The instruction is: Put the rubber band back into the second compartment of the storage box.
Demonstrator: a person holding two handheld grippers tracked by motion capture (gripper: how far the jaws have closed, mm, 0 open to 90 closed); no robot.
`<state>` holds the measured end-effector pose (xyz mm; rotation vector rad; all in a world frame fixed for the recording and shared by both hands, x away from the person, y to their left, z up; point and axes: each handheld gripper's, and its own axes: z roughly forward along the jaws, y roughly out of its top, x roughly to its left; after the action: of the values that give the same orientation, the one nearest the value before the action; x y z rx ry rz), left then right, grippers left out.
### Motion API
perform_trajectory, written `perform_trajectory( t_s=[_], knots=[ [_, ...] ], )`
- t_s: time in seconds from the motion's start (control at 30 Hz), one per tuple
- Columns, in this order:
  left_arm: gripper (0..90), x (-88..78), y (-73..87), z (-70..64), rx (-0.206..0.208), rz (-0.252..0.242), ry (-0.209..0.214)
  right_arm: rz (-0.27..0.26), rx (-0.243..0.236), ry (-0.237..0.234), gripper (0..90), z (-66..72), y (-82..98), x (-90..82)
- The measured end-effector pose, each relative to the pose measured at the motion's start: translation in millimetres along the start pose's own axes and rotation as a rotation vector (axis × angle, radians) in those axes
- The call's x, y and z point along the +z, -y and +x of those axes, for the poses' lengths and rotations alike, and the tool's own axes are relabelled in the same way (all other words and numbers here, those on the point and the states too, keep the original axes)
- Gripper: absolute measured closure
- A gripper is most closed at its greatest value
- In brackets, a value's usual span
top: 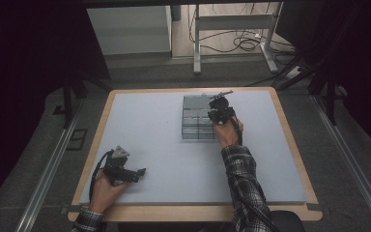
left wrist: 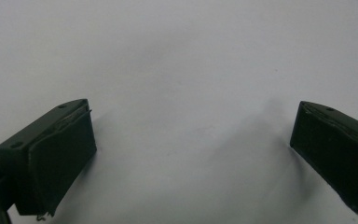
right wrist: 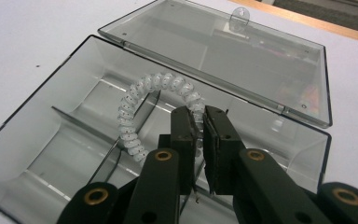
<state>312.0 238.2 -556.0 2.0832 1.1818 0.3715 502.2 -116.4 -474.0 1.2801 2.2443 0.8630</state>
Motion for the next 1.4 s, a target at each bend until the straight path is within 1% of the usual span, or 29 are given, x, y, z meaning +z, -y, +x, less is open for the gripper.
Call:
perform_trajectory(
  t_s=[0.13, 0.27, 0.3, 0.4, 0.5, 0.87, 1.0, 1.07, 1.17, 1.4],
  knots=[
    [0.0, 0.0, 0.0, 0.0, 0.0, 0.0, 0.0, -0.008, -0.001, 0.015, 82.3, 0.6, 1.1, 5.4],
    [0.0, 0.0, 0.0, 0.0, 0.001, 0.0, 0.0, -0.004, 0.004, 0.026, 82.3, 0.8, 3.7, 10.9],
    [0.0, 0.0, 0.0, 0.0, 0.0, 0.0, 0.0, -0.001, -0.001, 0.034, 82.3, 1.1, 5.3, 13.8],
    [0.0, 0.0, 0.0, 0.1, 0.0, 0.0, 0.0, -0.001, -0.004, 0.036, 82.2, 1.3, 7.0, 16.4],
    [0.0, 0.0, 0.0, 0.1, 0.0, 0.0, 0.0, 0.01, -0.01, 0.038, 82.2, 2.6, 9.4, 20.2],
    [0.0, 0.0, 0.0, 0.0, 0.0, 0.0, 0.0, 0.017, -0.026, 0.042, 81.2, 4.5, 12.4, 25.1],
    [0.0, 0.0, 0.0, 0.0, 0.001, 0.0, 0.0, 0.015, -0.028, 0.037, 77.9, 5.9, 12.5, 26.8],
    [0.0, 0.0, 0.0, 0.0, 0.001, 0.0, 0.0, 0.012, -0.028, 0.034, 73.6, 6.6, 12.0, 27.2],
    [0.0, 0.0, 0.0, 0.0, 0.0, 0.0, 0.0, 0.01, -0.036, 0.043, 70.2, 7.2, 10.7, 26.7],
    [0.0, 0.1, -0.1, -0.2, 0.002, 0.001, -0.001, 0.008, -0.036, 0.038, 67.9, 5.5, 10.8, 23.3]
  ],
)
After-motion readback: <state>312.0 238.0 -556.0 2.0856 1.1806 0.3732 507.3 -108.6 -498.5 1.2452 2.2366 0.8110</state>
